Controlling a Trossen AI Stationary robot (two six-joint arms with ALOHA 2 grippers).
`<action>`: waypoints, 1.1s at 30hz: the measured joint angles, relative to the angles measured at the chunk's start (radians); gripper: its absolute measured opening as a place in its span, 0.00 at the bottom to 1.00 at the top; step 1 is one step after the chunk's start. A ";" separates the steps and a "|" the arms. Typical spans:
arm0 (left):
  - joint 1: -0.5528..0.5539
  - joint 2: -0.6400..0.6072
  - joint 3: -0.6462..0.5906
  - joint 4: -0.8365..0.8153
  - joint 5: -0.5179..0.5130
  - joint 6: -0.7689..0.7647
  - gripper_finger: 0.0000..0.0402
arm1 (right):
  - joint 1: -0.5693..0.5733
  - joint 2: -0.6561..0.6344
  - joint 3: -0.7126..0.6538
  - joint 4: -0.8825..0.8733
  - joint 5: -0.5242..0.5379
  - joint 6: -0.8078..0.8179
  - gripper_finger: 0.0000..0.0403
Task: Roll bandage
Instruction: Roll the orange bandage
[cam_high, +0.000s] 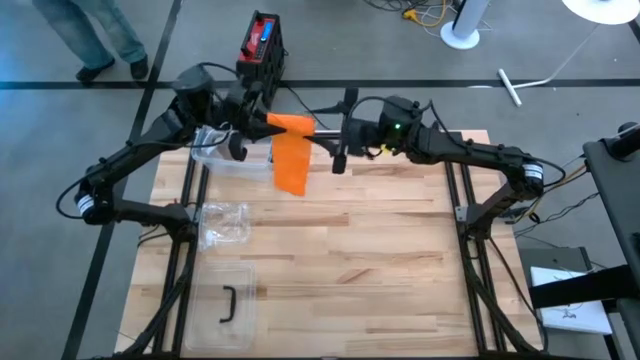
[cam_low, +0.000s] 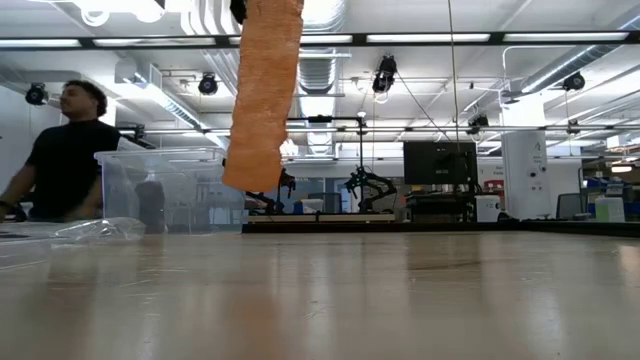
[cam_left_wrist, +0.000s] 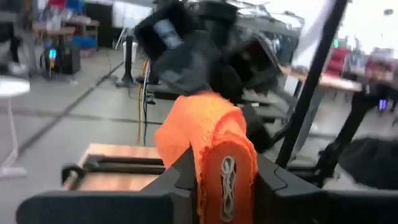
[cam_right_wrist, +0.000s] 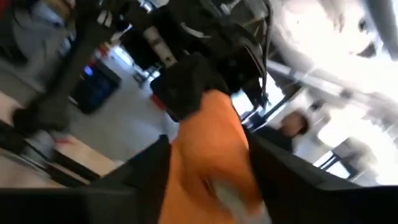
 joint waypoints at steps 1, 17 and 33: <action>0.001 -0.004 0.000 -0.009 0.007 0.054 0.16 | -0.001 -0.010 0.000 -0.015 -0.008 0.059 0.56; 0.001 -0.011 0.003 -0.136 0.006 0.540 0.13 | -0.011 -0.008 -0.001 -0.017 -0.085 0.435 0.80; 0.000 -0.017 0.002 -0.169 0.024 0.631 0.14 | -0.040 0.019 -0.001 -0.041 -0.120 0.479 0.51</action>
